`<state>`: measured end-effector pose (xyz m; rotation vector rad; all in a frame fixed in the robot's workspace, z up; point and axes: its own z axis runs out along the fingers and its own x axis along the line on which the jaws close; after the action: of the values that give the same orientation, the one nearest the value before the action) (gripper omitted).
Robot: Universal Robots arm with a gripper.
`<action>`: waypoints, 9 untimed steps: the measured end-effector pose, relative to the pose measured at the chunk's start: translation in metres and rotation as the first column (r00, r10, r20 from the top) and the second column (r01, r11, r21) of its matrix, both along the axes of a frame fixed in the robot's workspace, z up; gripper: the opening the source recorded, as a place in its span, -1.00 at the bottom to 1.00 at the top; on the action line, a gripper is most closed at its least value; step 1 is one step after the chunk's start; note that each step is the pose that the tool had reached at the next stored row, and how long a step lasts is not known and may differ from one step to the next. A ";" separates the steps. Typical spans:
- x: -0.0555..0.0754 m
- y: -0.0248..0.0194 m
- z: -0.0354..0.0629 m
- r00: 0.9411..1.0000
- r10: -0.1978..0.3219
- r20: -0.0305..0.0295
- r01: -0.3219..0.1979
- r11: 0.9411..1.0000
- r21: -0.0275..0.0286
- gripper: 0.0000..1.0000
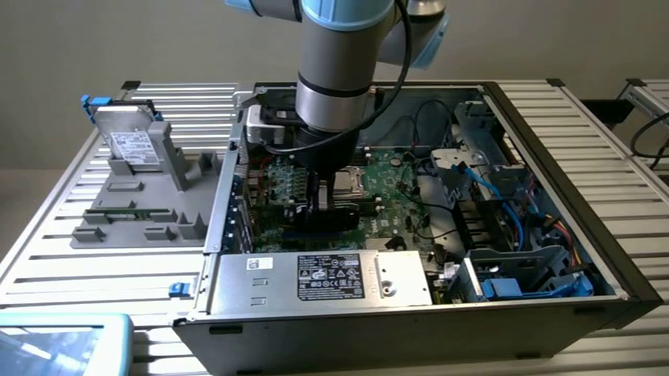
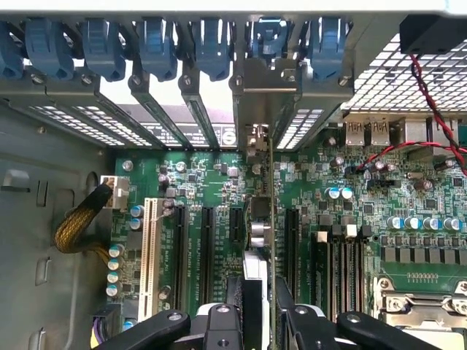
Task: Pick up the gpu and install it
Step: 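Insert the gpu into the slot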
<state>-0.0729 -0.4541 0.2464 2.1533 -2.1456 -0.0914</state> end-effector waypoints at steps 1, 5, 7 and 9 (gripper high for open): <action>0.000 0.0000 0.0000 1.000 0.000 0.000 0.000 1.000 0.000 -0.44; 0.000 0.0000 0.0005 1.000 -0.001 -0.001 0.001 1.000 0.000 -0.44; 0.000 -0.0001 0.0011 1.000 -0.001 -0.002 0.001 1.000 0.000 -0.44; 0.000 -0.0001 0.0011 1.000 -0.001 -0.002 0.001 1.000 0.000 -0.44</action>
<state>-0.0727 -0.4541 0.2475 2.1512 -2.1459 -0.0933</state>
